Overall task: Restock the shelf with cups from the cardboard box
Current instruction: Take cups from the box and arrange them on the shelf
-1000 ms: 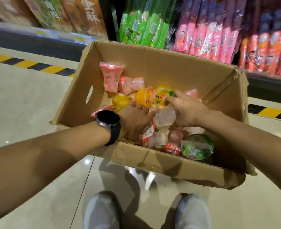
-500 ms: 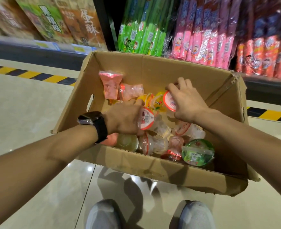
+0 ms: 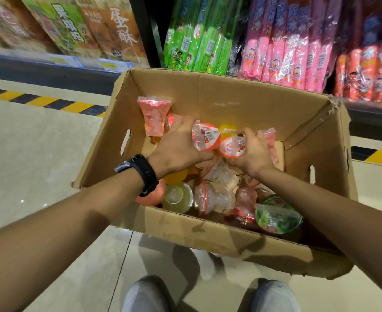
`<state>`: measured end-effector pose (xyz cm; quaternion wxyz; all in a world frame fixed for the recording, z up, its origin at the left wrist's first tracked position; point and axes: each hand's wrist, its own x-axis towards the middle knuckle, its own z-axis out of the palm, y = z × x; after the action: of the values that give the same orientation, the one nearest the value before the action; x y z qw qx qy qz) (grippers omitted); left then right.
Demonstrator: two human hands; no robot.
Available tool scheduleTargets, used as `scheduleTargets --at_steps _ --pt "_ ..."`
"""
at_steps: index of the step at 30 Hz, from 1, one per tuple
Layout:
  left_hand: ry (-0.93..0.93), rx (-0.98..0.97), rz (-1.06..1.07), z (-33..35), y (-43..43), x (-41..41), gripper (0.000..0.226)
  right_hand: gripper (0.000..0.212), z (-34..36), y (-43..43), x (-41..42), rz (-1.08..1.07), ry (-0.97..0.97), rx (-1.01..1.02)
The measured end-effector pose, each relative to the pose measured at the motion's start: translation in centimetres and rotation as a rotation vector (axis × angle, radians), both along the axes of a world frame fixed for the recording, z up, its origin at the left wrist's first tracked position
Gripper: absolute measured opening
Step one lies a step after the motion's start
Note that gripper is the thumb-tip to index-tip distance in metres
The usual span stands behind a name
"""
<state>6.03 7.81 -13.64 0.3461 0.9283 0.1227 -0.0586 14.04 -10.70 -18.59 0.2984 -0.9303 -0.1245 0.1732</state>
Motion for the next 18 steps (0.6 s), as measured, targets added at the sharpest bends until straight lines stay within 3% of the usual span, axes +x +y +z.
scheduleTargets --at_steps 8,14,18 --pt "0.047 0.152 -0.11 -0.9 -2.6 2.1 0.102 0.077 -0.8 -0.2 -0.9 -0.154 0.017 0.224" --pt "0.011 0.039 -0.064 -1.6 -1.1 2.6 0.095 0.067 0.7 -1.7 -0.3 -0.267 0.003 0.42" --pt "-0.12 -0.17 0.091 -0.8 -0.3 2.0 0.096 0.071 2.2 -1.5 0.8 -0.261 -0.06 0.544"
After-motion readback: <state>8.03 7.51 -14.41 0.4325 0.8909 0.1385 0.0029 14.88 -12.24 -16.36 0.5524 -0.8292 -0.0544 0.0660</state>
